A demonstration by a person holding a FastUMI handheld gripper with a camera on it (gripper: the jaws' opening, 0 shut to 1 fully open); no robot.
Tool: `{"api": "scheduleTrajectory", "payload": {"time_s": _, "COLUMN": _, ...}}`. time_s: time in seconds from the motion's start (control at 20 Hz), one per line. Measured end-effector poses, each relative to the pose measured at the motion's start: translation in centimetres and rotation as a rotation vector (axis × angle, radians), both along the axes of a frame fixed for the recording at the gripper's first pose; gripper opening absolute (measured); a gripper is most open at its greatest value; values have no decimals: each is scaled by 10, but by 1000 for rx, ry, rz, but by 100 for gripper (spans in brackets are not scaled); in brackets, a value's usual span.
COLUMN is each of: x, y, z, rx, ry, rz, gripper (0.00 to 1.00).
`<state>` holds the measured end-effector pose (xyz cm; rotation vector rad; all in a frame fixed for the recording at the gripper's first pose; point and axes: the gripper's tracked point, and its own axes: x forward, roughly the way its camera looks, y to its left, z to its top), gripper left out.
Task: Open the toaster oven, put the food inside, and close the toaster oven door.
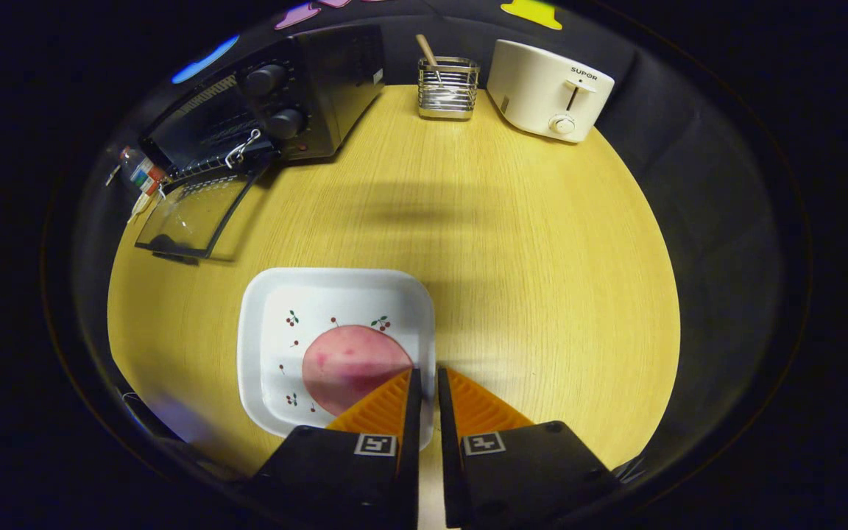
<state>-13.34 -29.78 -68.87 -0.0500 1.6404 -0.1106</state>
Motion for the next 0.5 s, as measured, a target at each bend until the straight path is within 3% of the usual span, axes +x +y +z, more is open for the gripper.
{"api": "scheduleTrajectory", "payload": {"time_s": 0.15, "x": -5, "y": 3, "z": -2, "rx": 40, "ry": 47, "rz": -76, "gripper": 15}}
{"api": "scheduleTrajectory", "payload": {"time_s": 0.2, "x": -3, "y": 6, "z": -1, "rx": 79, "ry": 51, "rz": -141, "gripper": 15}}
{"api": "scheduleTrajectory", "payload": {"time_s": 0.25, "x": -7, "y": 8, "z": 1, "rx": 125, "ry": 81, "rz": -185, "gripper": 5}}
{"api": "scheduleTrajectory", "payload": {"time_s": 0.5, "x": -10, "y": 17, "z": 2, "rx": 264, "ry": 120, "rz": -316, "gripper": 5}}
